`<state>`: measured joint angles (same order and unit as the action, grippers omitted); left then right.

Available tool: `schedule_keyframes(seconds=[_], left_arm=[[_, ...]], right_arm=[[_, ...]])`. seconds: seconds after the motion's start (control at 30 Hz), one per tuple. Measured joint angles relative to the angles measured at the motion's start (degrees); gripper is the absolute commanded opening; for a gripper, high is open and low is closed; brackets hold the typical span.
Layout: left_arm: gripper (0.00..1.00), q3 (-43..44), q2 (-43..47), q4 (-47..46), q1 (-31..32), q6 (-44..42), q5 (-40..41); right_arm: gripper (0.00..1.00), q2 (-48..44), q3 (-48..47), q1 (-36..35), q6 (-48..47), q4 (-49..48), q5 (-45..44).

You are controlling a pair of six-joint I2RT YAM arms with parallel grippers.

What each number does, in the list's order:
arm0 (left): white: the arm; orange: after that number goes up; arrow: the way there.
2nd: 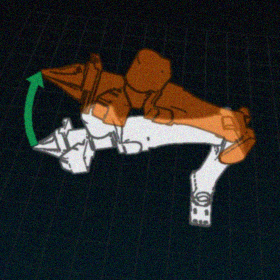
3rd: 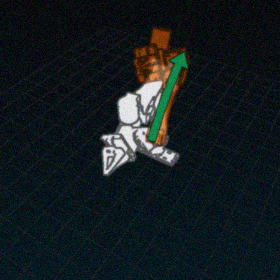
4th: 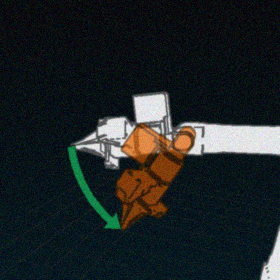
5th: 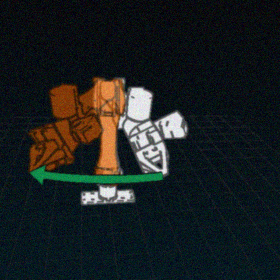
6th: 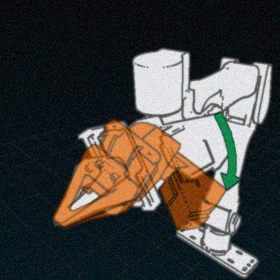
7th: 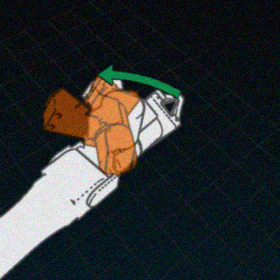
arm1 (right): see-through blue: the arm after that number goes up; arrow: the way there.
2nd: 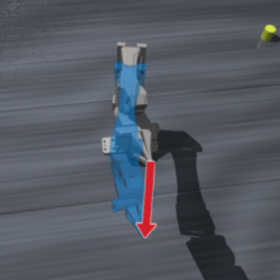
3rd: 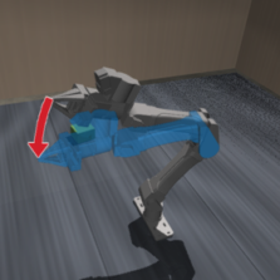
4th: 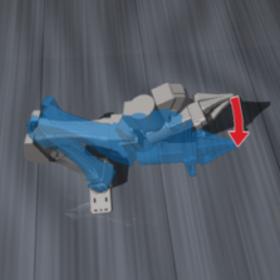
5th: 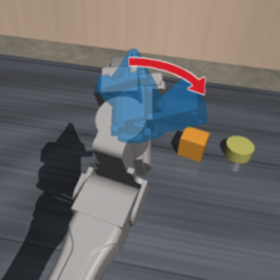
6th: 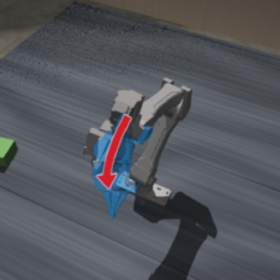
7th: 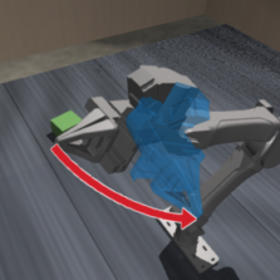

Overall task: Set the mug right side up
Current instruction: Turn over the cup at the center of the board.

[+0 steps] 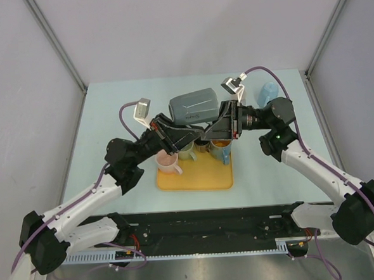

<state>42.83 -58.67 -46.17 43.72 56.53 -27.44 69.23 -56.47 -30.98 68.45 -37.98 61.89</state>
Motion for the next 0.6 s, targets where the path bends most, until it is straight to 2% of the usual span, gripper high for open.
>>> schedule_keyframes(seconds=[0.23,0.27,0.43,0.6], left_arm=[[0.00,0.0,-0.3,-0.9,0.0,-0.6,0.4],[0.00,0.0,-0.3,-1.0,0.0,-0.6,0.4],[0.01,-0.2,-0.2,-1.5,0.0,-0.7,0.4],[0.05,-2.1,0.0,-2.2,0.0,-0.4,0.5]], right_arm=[[0.07,0.5,0.0,0.2,2.9,-3.3,0.4],[0.01,0.6,0.0,0.2,3.2,-3.7,0.4],[0.00,0.7,0.0,0.2,3.5,-4.0,0.3],[0.00,-2.1,0.2,0.0,-4.0,5.7,-1.1]])
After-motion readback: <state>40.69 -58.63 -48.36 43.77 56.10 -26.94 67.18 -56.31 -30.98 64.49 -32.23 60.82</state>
